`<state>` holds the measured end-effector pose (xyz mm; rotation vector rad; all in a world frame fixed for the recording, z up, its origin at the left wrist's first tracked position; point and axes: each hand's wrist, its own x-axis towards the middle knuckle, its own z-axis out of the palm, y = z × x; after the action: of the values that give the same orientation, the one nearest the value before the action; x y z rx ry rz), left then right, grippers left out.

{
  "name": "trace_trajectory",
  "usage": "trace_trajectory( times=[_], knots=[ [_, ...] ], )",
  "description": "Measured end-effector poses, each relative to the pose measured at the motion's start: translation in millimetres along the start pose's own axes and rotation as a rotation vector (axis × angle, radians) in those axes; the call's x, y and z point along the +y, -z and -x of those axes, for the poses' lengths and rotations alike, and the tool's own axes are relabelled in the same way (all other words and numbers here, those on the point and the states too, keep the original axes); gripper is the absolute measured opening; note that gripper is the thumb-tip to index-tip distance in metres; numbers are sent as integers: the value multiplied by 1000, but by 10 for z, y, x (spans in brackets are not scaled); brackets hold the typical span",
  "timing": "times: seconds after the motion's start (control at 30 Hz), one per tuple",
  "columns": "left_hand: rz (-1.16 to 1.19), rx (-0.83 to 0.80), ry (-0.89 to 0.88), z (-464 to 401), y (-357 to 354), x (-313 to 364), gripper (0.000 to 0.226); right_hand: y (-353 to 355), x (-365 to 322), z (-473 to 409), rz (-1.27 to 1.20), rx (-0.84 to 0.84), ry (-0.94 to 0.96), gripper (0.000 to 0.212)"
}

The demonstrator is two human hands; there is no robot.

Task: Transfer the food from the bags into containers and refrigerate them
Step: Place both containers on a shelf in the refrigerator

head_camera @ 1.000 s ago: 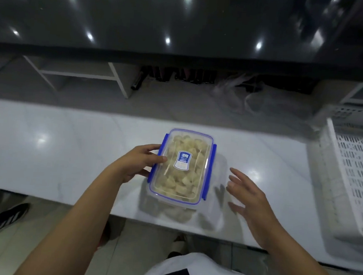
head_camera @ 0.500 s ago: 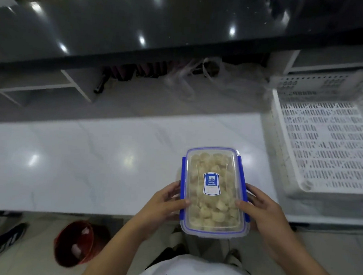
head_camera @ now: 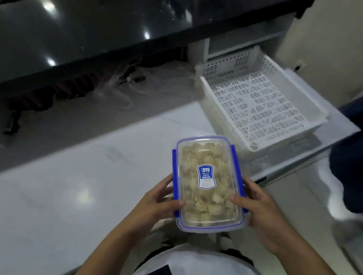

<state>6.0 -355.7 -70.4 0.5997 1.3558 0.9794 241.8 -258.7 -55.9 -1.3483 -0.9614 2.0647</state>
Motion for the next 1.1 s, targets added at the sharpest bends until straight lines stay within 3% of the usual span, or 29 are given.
trace_trajectory(
  times=[0.3,0.43,0.63,0.9,1.1],
  knots=[
    [-124,-438,7,-112,-375,252,62,78,520,1037,-215,424,168,52],
    [-194,-653,32,-114,-885,225,63,230,719,1610,-315,624,250,57],
    [-316,-887,51,-84,-1891,80,82,682,910,2334,-426,842,342,51],
    [-418,-1016,46,-25,-3310,-125,89,1577,1040,2943,-494,955,427,46],
    [-441,-1042,66,-32,-4147,-350,78,2193,1204,3150,-621,991,395,49]
  ],
)
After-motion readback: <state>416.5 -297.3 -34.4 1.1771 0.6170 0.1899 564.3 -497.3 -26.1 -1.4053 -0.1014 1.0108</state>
